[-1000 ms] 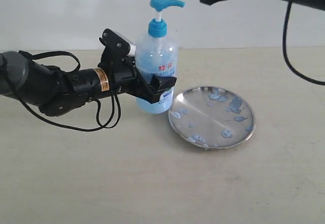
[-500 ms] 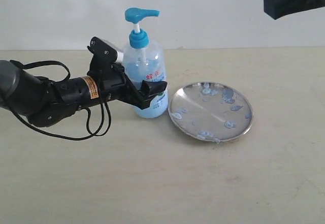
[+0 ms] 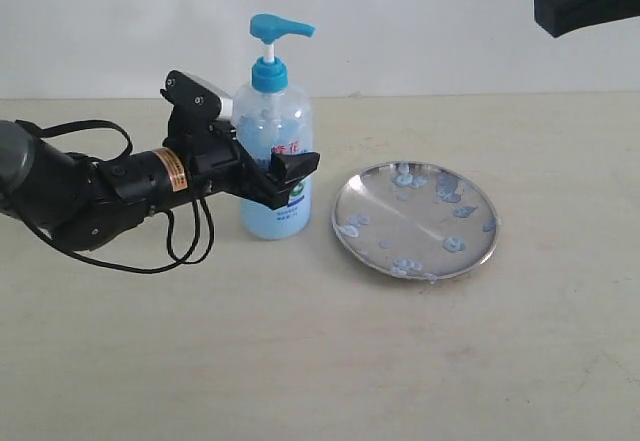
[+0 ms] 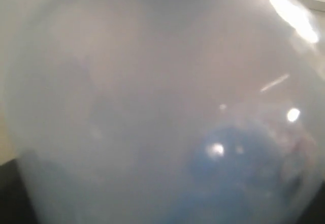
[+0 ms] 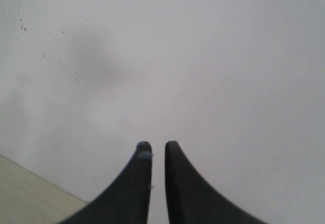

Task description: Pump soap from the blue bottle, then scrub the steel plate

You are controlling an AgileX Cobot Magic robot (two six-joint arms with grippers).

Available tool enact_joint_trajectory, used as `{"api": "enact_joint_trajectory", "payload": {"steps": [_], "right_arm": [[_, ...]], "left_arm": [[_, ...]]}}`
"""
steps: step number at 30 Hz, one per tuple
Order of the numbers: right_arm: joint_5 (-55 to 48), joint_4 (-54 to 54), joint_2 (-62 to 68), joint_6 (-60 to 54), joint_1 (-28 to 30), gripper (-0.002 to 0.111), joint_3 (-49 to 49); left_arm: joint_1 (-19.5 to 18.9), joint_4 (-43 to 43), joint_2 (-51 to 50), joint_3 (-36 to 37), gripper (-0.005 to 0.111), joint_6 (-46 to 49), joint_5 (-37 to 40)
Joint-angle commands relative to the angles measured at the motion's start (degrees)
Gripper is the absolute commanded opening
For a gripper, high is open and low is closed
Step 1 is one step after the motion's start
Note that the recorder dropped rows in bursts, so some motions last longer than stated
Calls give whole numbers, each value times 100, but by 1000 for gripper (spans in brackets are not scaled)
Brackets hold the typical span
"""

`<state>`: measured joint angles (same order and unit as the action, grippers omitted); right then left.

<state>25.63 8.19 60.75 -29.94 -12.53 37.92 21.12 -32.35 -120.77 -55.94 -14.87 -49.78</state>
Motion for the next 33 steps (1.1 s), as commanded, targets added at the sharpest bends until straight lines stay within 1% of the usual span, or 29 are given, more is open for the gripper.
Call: {"api": "enact_joint_trajectory", "payload": {"steps": [1, 5, 6, 8, 10, 12, 13, 15, 22, 26, 29, 33], "right_arm": [[-47, 31, -2, -60, 0, 0, -12], [-58, 31, -2, -60, 0, 0, -12], [-58, 31, -2, -60, 0, 0, -12], [-70, 31, -2, -60, 0, 0, -12], [-81, 43, -2, -60, 0, 0, -12], [-96, 88, -2, -44, 0, 0, -12], [-101, 152, -2, -44, 0, 0, -12], [-168, 260, -2, -44, 0, 0, -12], [-692, 419, -2, -44, 0, 0, -12], [-816, 419, -2, -44, 0, 0, -12], [-816, 419, -2, -44, 0, 0, -12], [-866, 433, -2, -44, 0, 0, -12]], "left_arm": [[7, -111, 148, -79, 4, 32, -150], [7, -72, 148, -79, 5, 72, 215], [7, -109, 148, -79, 9, 72, 231], [7, -134, 148, -79, 20, 72, 205], [7, -134, 148, -79, 40, 72, 158], [7, -134, 148, -79, 67, 11, 135], [7, -17, 148, -79, 87, -81, 135], [7, 156, 148, -79, 110, -129, 165], [7, 154, 176, -79, 109, -179, 74], [-8, 154, 535, -79, 109, 35, 161], [-8, 154, 1157, -79, 109, 35, 690], [-8, 154, 2298, -79, 108, 13, 2198]]}}
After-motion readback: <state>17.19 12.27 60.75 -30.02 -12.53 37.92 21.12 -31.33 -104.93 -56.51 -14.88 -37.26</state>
